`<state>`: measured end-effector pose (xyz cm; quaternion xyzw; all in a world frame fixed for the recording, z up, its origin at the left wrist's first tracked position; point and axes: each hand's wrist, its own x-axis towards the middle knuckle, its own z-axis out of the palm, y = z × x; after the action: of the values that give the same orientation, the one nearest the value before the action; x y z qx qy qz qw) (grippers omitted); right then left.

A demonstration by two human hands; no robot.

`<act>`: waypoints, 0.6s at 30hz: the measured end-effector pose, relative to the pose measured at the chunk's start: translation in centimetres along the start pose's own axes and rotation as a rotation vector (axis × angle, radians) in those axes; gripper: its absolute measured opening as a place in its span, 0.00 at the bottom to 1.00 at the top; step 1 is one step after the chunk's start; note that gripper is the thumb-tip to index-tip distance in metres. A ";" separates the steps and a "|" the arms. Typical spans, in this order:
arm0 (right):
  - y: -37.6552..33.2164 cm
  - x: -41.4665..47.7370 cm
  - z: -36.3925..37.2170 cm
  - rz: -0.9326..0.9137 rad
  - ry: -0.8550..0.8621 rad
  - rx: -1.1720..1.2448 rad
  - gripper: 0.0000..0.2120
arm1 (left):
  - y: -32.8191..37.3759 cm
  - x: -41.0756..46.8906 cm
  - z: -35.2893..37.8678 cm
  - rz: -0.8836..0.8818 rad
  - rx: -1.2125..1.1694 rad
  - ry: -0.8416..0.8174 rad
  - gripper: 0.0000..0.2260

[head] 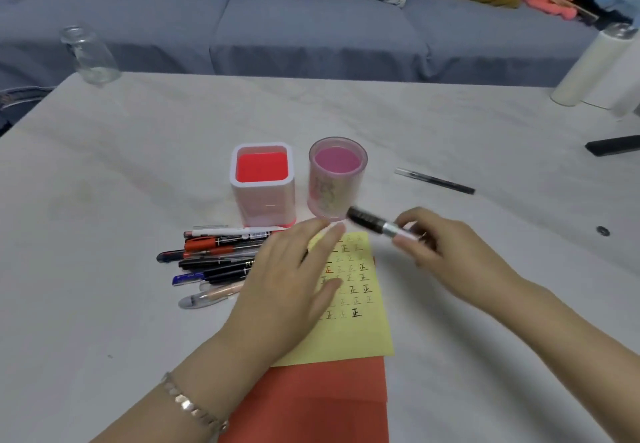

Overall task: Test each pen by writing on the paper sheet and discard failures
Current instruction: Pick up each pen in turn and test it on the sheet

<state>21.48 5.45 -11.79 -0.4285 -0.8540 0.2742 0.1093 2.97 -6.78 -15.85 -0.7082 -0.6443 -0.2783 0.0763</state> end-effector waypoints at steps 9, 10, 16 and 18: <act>-3.7 -3.9 -0.5 0.000 -0.199 0.693 0.06 | 2.1 -0.2 0.6 -0.023 -0.184 -0.150 0.09; -3.8 -3.9 -0.7 -0.011 -0.195 0.836 0.08 | 2.3 -0.2 0.0 -0.118 -0.284 -0.159 0.10; -6.2 -3.4 4.0 0.118 0.088 0.943 0.14 | 3.6 -0.5 -0.2 -0.164 -0.536 -0.203 0.21; -6.6 -3.2 5.7 0.210 0.229 0.960 0.20 | 3.6 -1.2 0.1 -0.167 -0.520 -0.206 0.22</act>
<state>16.65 -2.41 -12.63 -0.4408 -0.5666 0.5967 0.3586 6.42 -8.33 -15.56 -0.6730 -0.6118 -0.3662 -0.1968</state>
